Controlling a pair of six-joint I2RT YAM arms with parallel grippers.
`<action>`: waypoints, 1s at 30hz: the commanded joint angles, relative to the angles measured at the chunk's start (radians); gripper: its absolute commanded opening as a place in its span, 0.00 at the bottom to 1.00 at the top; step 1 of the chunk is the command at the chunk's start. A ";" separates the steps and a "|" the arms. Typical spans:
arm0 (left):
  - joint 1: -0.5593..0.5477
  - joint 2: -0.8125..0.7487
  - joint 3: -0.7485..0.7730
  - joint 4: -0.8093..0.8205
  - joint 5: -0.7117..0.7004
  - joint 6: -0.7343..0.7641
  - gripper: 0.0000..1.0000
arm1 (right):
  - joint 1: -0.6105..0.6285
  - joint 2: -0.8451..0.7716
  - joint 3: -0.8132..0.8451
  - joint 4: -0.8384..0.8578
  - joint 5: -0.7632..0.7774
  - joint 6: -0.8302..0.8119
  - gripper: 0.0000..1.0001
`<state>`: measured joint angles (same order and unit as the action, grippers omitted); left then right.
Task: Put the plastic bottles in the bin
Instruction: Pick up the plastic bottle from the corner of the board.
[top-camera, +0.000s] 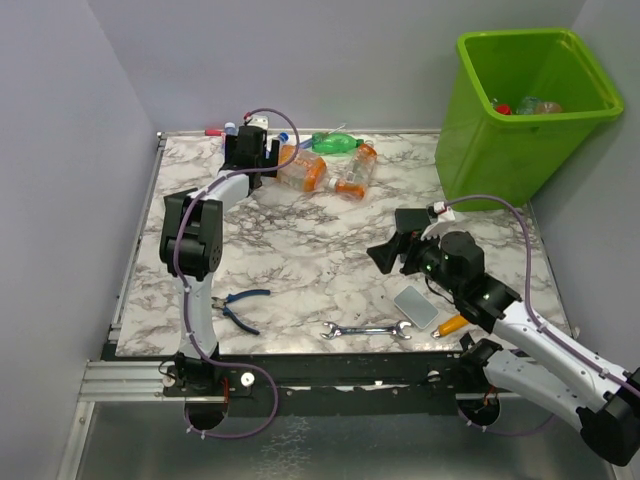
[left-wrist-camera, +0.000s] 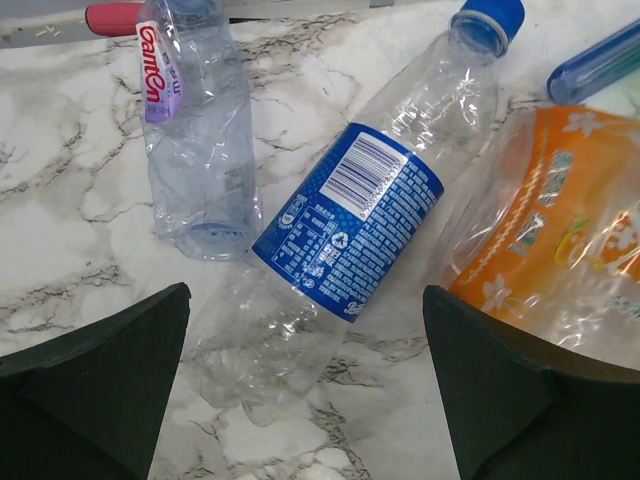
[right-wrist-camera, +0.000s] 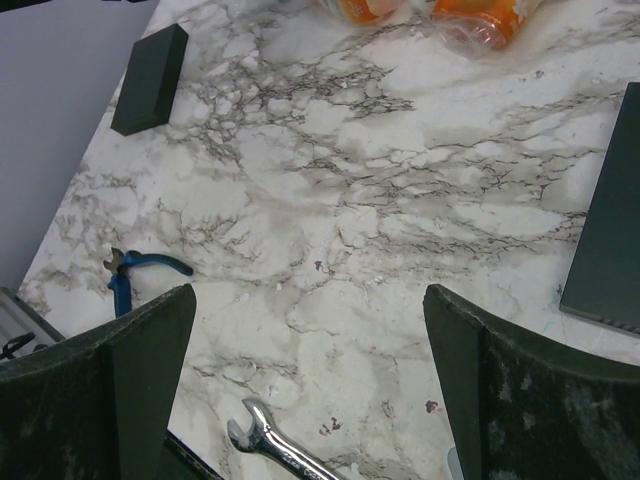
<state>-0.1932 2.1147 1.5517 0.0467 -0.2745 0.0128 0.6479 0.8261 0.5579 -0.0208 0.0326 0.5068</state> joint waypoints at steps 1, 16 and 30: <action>0.005 0.052 0.057 -0.083 0.025 0.133 0.99 | 0.002 -0.040 0.009 -0.041 -0.026 -0.023 1.00; 0.015 0.146 0.092 -0.111 0.081 0.160 0.83 | 0.002 -0.085 0.012 -0.064 0.007 -0.026 1.00; 0.015 -0.084 -0.057 0.006 0.056 0.042 0.44 | 0.002 -0.112 0.068 -0.108 0.027 -0.040 1.00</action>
<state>-0.1844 2.1975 1.5593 -0.0235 -0.1970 0.1112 0.6479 0.7319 0.5770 -0.0956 0.0402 0.4877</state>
